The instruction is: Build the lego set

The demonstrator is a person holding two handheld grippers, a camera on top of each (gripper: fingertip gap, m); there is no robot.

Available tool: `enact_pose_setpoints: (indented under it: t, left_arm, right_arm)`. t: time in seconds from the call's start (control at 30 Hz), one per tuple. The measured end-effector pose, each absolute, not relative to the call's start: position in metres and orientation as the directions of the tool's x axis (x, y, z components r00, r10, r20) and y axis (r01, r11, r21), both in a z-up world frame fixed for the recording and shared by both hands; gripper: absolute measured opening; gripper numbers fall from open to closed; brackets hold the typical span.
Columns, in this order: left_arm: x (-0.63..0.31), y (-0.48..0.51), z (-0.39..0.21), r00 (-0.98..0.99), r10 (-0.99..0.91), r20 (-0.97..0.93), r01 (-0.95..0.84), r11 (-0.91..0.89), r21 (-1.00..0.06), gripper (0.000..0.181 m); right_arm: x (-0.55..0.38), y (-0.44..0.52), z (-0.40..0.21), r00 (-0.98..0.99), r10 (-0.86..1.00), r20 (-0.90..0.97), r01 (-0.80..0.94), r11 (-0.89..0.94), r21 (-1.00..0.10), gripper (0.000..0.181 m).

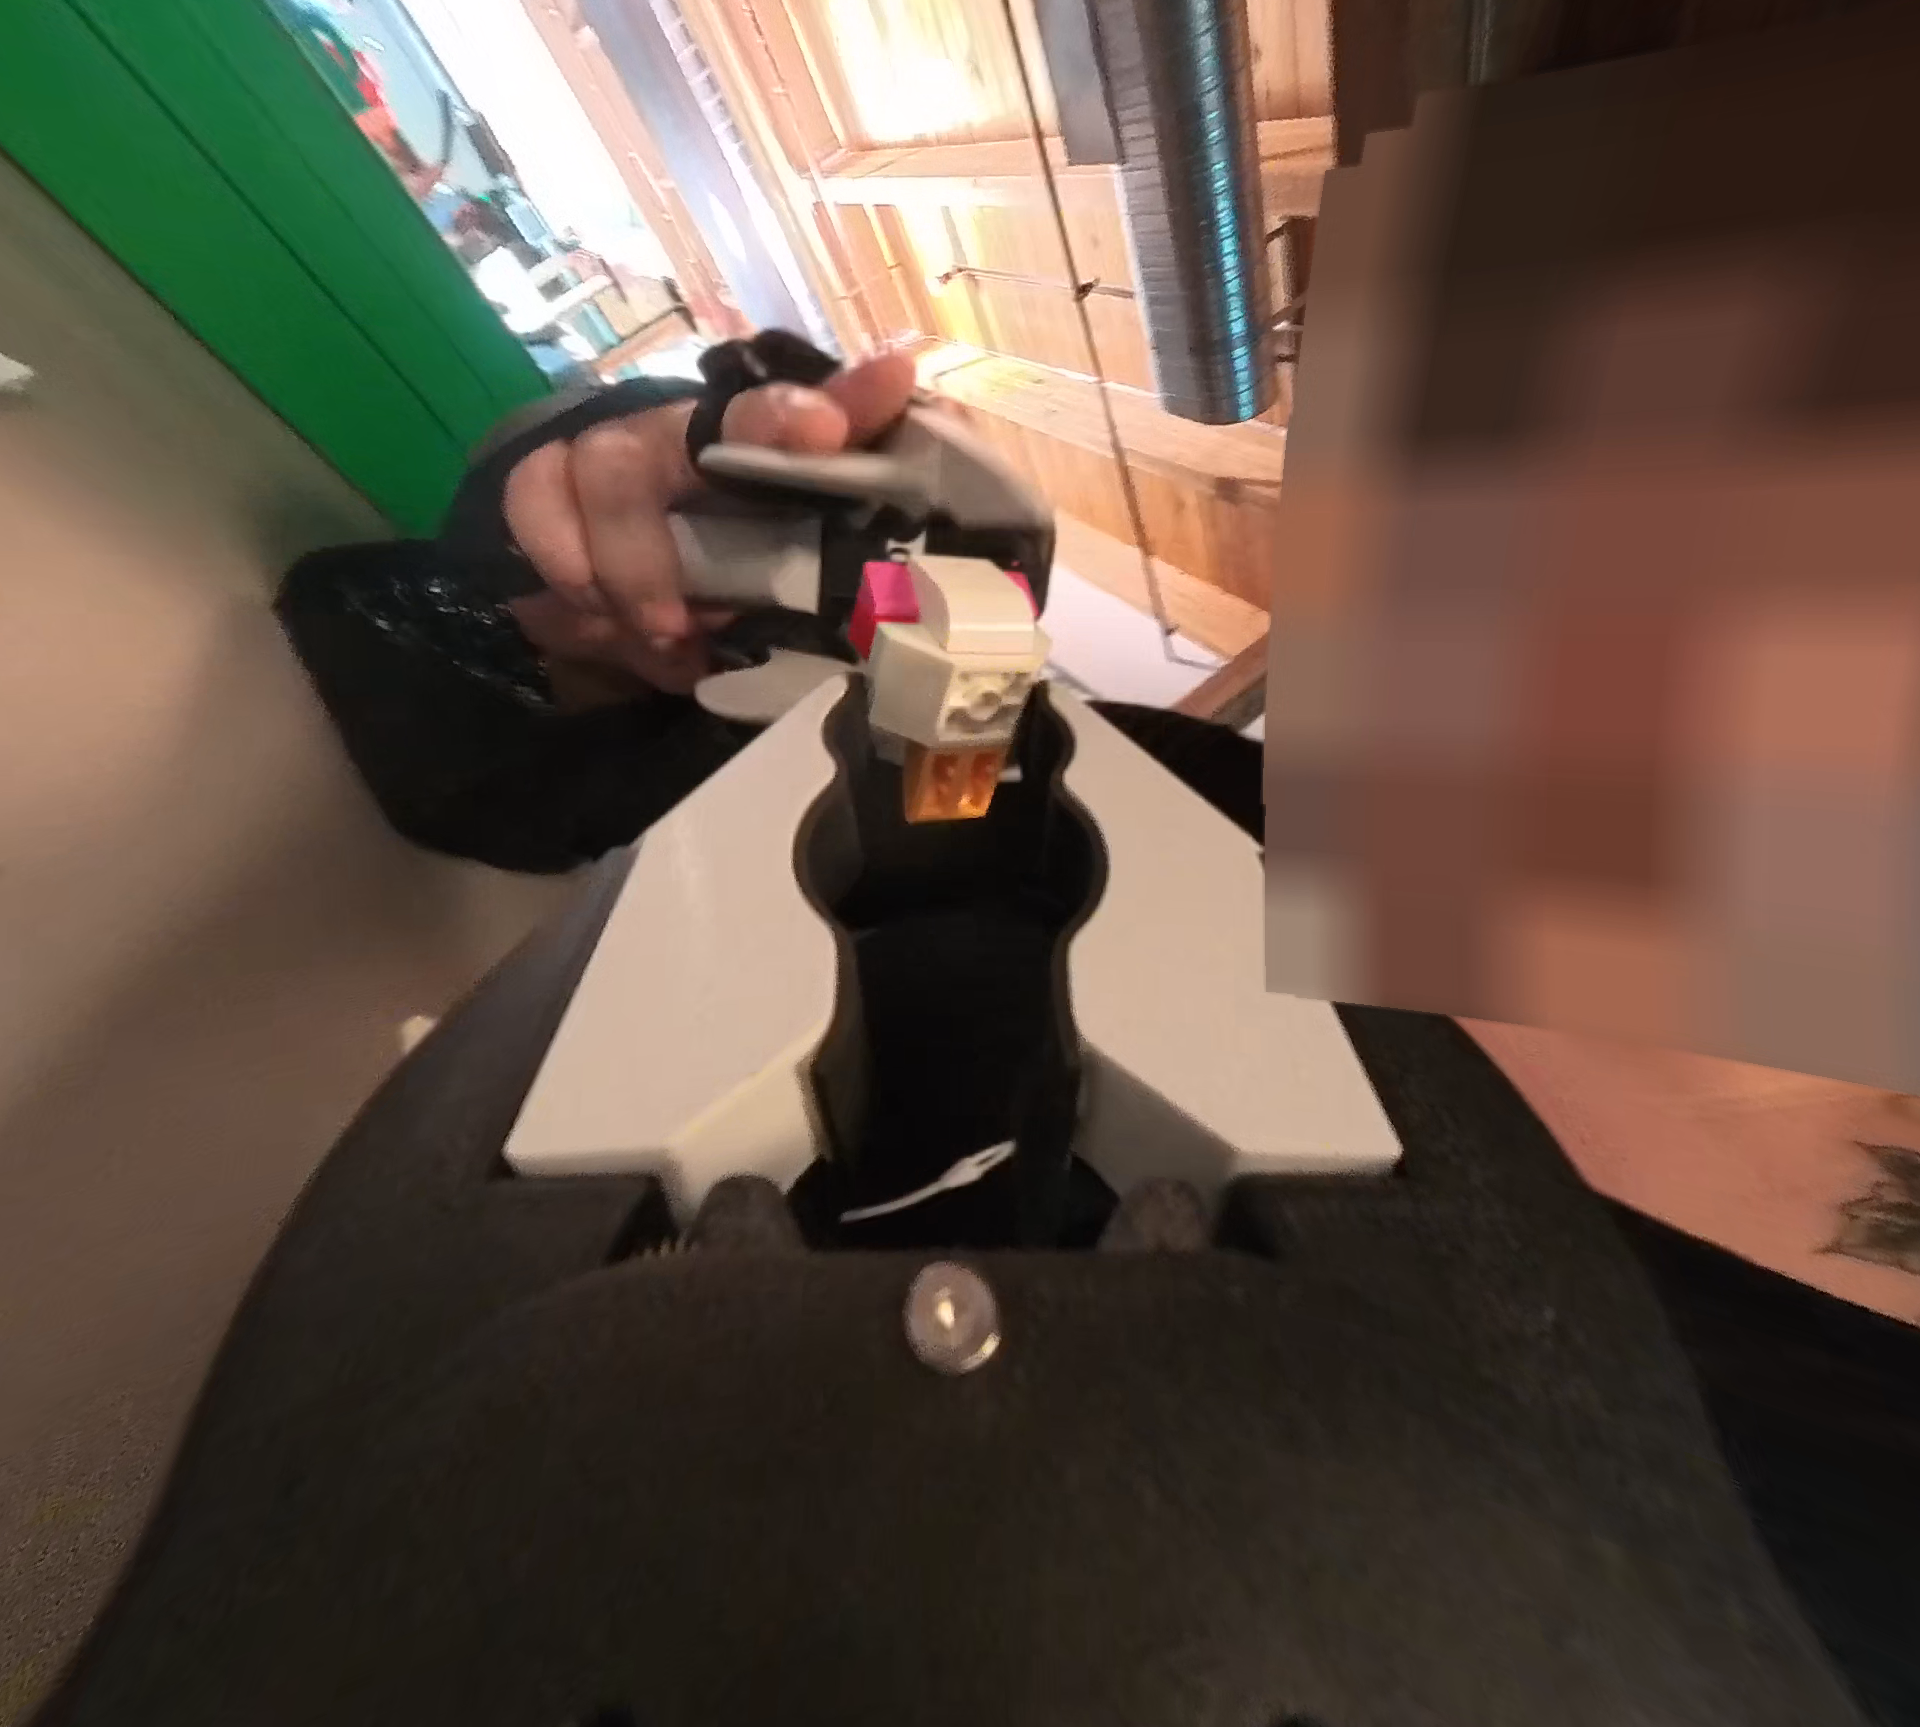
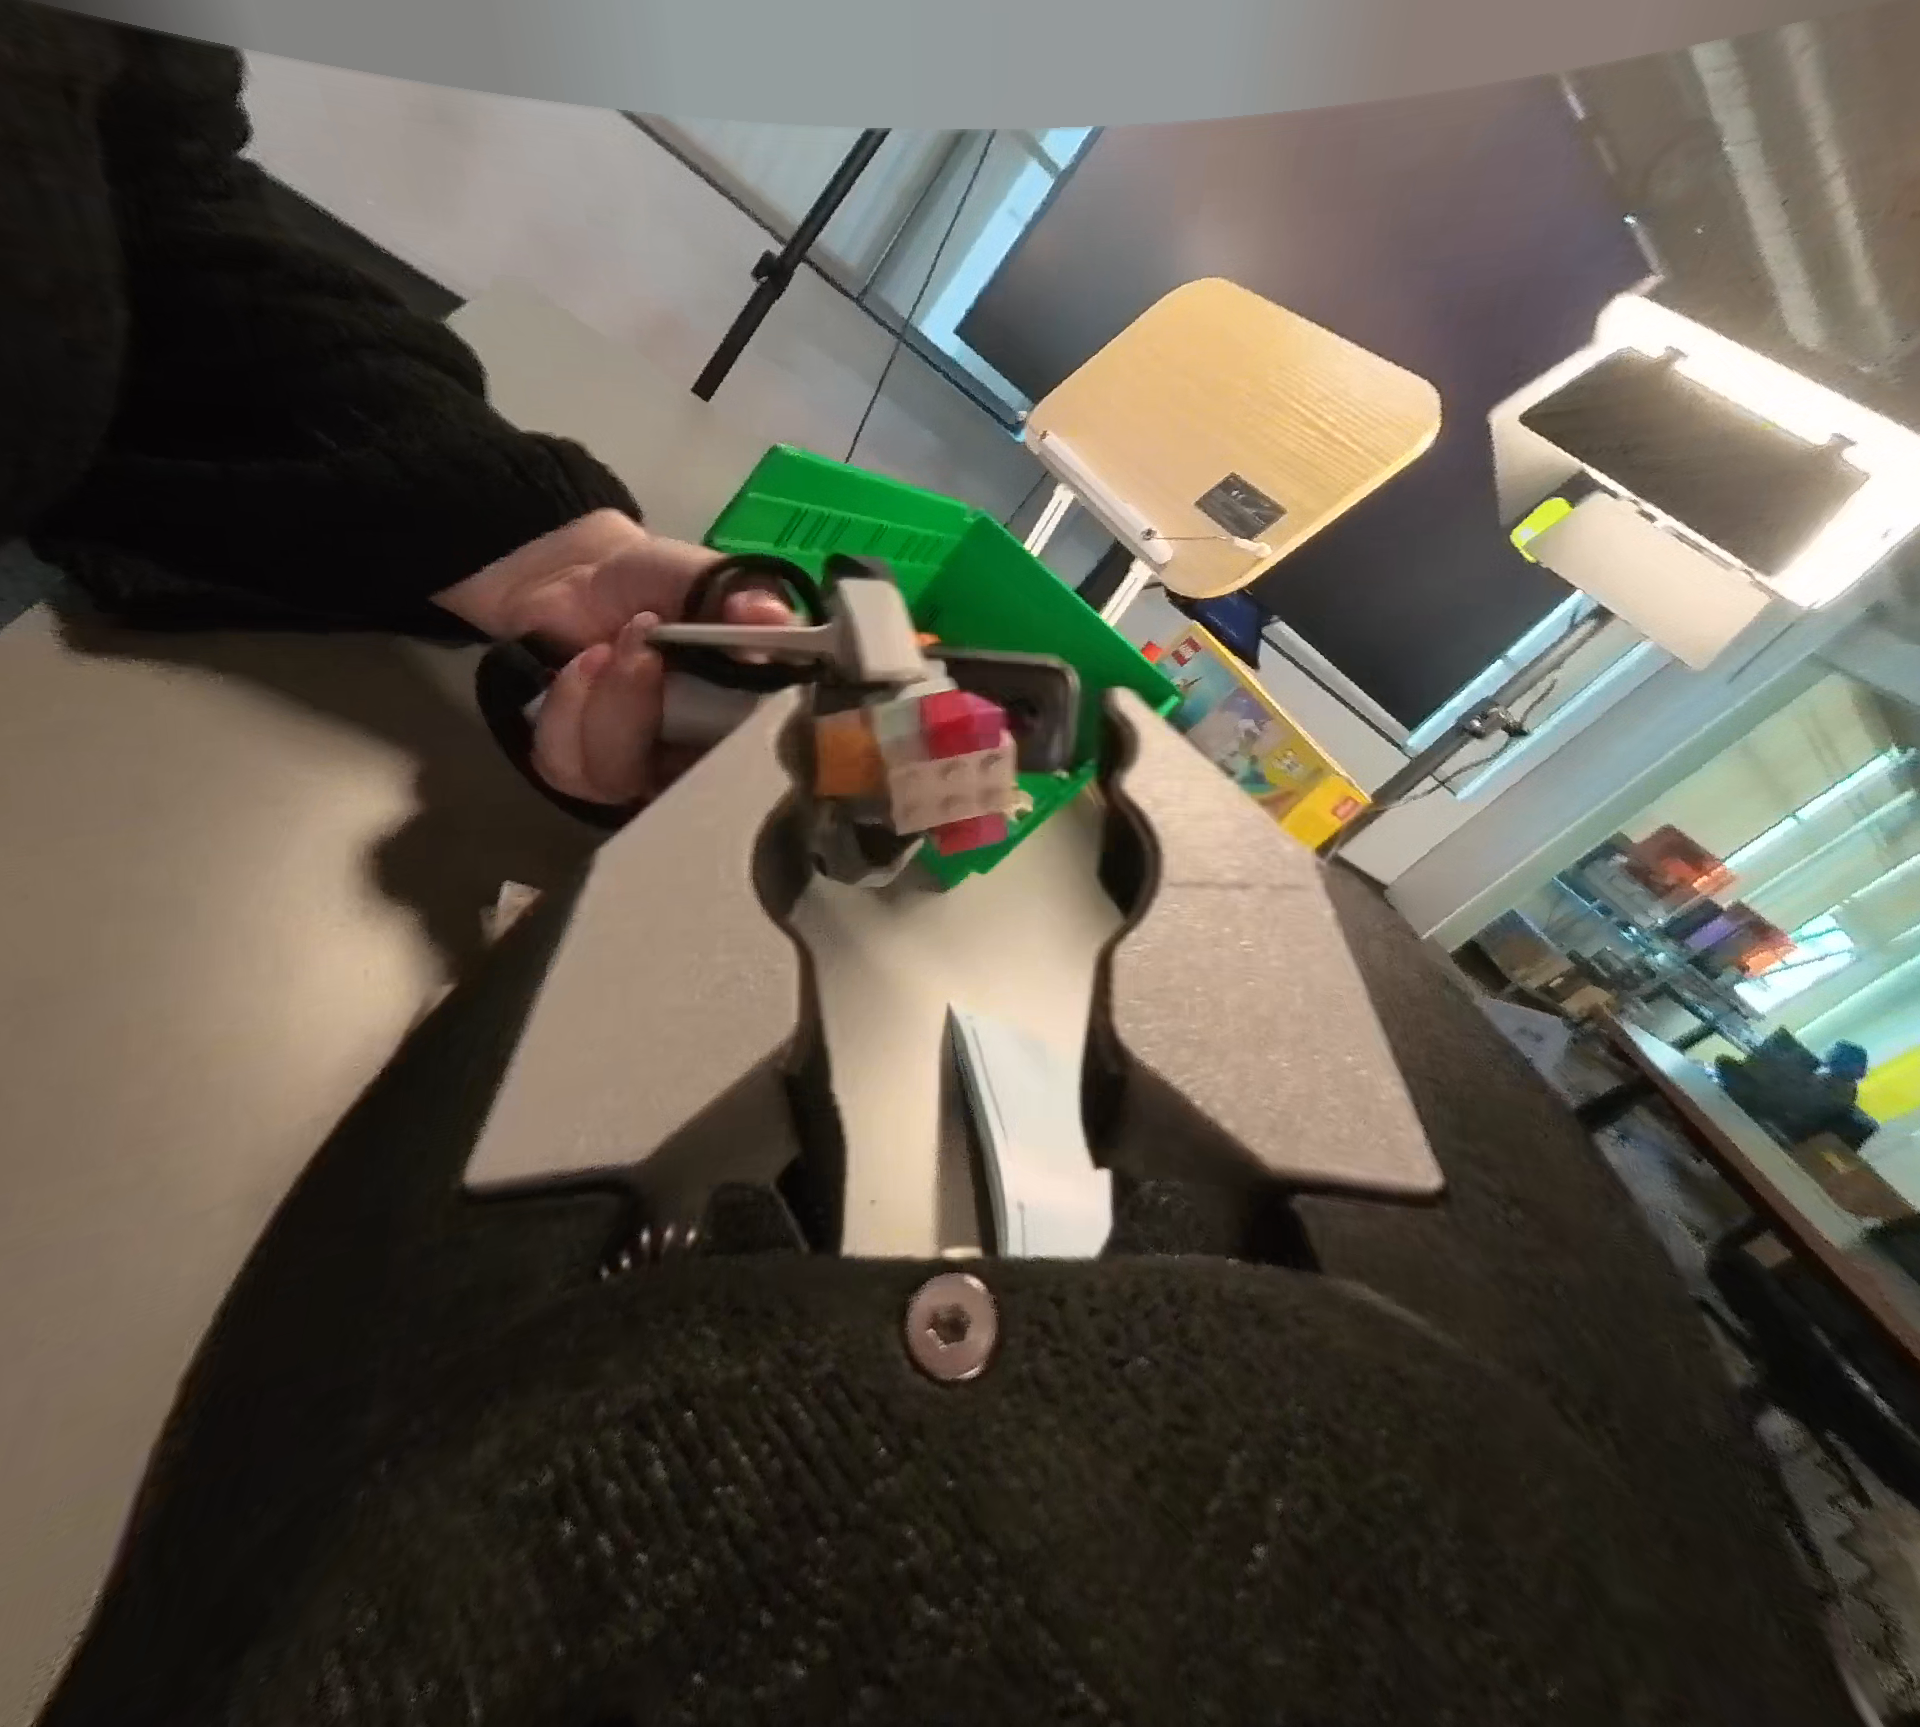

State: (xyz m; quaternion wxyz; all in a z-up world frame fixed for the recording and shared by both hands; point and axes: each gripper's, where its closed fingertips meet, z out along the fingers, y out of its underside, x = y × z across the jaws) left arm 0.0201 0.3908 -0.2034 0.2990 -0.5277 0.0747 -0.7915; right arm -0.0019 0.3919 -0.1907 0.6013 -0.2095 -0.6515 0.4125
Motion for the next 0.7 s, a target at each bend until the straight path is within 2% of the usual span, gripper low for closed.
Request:
enact_pose_setpoints:
  t: [0.1,0.23,0.37,0.43,0.53,0.7]
  left_arm:
    - [0.02,0.397,-0.212,-0.063,-0.652,0.755,0.407,-0.708,-0.577,0.031]
    - [0.008,0.411,-0.213,0.261,-0.77,0.582,0.411,-0.457,-0.789,0.03]
    - [-0.018,0.428,-0.212,0.66,-0.714,0.235,0.253,-0.084,-0.964,0.031]
    - [-0.032,0.433,-0.209,0.771,-0.625,0.119,0.173,0.026,-0.985,0.031]
    - [-0.053,0.44,-0.209,0.876,-0.481,0.027,0.089,0.107,-0.99,0.031]
    - [-0.059,0.439,-0.205,0.923,-0.356,-0.145,-0.069,0.218,-0.974,0.031]
  right_arm:
    - [0.003,0.413,-0.182,-0.146,0.836,0.529,-0.26,0.483,-0.836,0.067]
    - [0.01,0.443,-0.181,-0.131,0.92,0.369,-0.282,0.322,-0.904,0.057]
    - [0.01,0.451,-0.184,-0.206,0.954,0.217,-0.283,0.154,-0.947,0.052]
    - [0.009,0.46,-0.187,-0.143,0.963,0.227,-0.287,0.179,-0.941,0.048]
    - [0.009,0.488,-0.191,0.079,0.957,0.28,-0.285,0.291,-0.913,0.044]
    - [0.016,0.514,-0.19,0.289,0.891,0.351,-0.247,0.423,-0.872,0.04]
